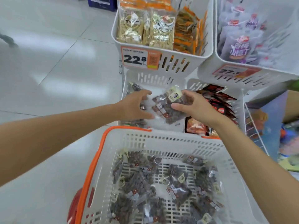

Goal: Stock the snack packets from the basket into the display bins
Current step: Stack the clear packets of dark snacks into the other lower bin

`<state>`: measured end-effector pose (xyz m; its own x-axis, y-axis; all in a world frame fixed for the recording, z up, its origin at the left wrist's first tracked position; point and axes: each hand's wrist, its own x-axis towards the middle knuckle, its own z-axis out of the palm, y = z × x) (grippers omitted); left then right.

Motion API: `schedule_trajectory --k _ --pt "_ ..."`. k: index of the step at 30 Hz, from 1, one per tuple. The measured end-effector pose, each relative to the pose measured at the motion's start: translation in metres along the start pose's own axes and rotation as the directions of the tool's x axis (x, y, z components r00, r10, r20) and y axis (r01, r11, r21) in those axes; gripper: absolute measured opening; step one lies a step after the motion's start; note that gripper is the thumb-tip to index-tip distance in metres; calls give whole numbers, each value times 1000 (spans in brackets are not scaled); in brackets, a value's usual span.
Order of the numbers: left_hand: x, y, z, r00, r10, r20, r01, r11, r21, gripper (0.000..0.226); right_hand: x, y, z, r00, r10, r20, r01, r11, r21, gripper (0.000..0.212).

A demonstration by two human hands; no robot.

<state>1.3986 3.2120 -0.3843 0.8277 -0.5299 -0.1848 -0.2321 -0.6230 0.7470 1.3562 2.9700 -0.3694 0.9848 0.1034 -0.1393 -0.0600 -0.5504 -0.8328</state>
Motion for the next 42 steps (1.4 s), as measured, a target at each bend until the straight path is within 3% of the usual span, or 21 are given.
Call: schedule_trajectory --k 2,5,7,9,11,13,16,26,28,30,35,38,42 --pt "10 -24 -2 998 -38 -48 37 999 -15 74 20 14 4 997 -12 -81 8 999 -50 40" --pt "18 -61 13 983 -80 -166 77 997 -27 60 43 39 17 986 -106 -126 65 953 -296 42" --pt "21 -81 26 969 -83 -231 77 996 -36 46 55 61 31 983 -176 -53 125 852 -508 46" --pt "23 -94 35 966 -51 -252 53 999 1 37 64 83 45 990 -57 131 125 783 -609 50" --pt "23 -99 39 964 -19 -265 23 1000 10 35 69 94 56 917 183 354 43 839 -543 49" --pt "23 -102 40 961 32 -274 -20 999 47 36 75 97 60 828 299 474 -69 893 -445 55" --pt "25 -104 42 966 80 -245 -62 995 80 37 83 97 65 780 335 528 -92 897 -432 82" --pt "26 -106 42 965 27 -261 -22 1000 22 34 89 104 69 668 393 632 -134 899 -416 83" --pt "27 -106 41 970 13 -241 -11 1000 12 33 87 103 67 683 395 615 -173 905 -389 85" --pt "25 -104 40 975 1 -223 -3 1000 -6 31 83 98 64 742 378 553 -228 919 -322 86" --pt "8 -86 32 983 29 -179 -20 998 52 33 52 71 52 954 225 197 -216 974 -63 76" --pt "-15 -62 29 982 48 -183 -33 996 87 29 15 52 45 991 131 39 -131 991 -8 72" --pt "-56 -31 43 981 62 -182 -48 996 82 30 -52 31 50 993 -6 -122 1 999 -42 45"
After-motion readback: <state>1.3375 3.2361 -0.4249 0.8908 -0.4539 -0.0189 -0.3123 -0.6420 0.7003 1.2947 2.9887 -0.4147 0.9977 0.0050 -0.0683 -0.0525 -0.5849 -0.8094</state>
